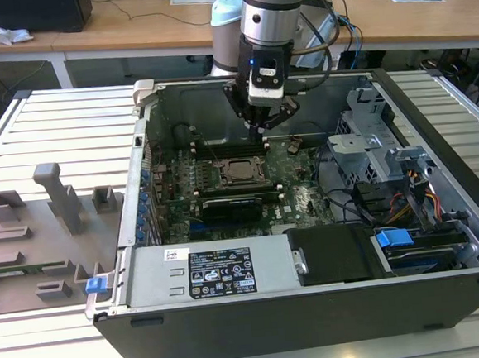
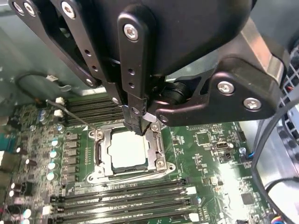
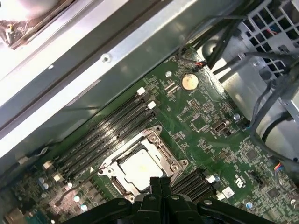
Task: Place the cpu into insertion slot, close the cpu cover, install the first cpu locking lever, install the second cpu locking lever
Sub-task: 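Install the first cpu locking lever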
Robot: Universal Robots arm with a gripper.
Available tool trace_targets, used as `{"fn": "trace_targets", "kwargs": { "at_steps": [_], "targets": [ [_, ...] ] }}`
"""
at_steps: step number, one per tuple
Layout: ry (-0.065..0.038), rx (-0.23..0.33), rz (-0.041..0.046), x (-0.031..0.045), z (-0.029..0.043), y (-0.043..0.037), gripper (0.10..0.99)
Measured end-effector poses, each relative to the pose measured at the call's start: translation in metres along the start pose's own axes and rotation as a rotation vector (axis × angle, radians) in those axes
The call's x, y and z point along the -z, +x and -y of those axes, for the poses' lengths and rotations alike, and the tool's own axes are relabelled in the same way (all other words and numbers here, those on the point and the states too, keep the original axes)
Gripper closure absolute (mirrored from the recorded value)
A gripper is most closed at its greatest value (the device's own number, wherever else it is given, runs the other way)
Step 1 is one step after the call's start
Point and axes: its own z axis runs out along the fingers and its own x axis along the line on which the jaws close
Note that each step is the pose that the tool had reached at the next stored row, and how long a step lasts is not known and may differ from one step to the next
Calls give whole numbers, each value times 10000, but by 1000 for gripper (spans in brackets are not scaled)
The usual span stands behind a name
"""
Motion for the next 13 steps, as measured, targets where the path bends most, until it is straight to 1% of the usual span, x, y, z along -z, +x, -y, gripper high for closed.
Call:
{"fn": "trace_targets", "kwargs": {
  "at_steps": [3, 7, 11, 13],
  "targets": [
    [18, 787, 42, 0, 0, 0, 980],
    [29, 1335, 71, 0, 0, 0, 980],
    [50, 2276, 120, 0, 0, 0, 980],
    [55, 2542, 134, 0, 0, 0, 980]
  ]
}}
